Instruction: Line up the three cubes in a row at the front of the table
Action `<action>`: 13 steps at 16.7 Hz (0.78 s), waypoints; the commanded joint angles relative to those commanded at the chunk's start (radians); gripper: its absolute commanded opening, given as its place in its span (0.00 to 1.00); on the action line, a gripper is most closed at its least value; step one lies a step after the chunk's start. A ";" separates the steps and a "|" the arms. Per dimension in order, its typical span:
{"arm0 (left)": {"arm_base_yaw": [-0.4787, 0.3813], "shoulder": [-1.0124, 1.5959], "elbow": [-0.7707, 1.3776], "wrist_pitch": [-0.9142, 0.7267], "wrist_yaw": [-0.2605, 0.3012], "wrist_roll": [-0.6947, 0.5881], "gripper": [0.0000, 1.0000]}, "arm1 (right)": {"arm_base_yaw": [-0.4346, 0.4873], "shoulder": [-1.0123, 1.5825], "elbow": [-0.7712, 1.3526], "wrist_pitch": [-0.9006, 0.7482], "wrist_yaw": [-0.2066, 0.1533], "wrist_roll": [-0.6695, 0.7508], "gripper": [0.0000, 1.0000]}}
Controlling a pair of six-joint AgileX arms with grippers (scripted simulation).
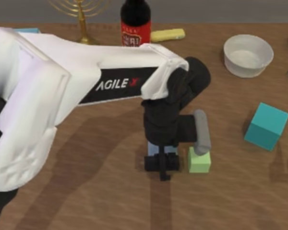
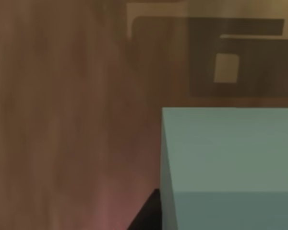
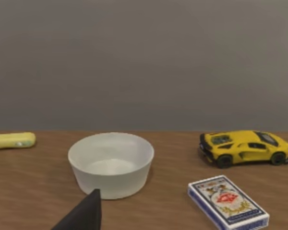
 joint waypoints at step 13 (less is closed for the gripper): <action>0.000 0.000 0.000 0.000 0.000 0.000 1.00 | 0.000 0.000 0.000 0.000 0.000 0.000 1.00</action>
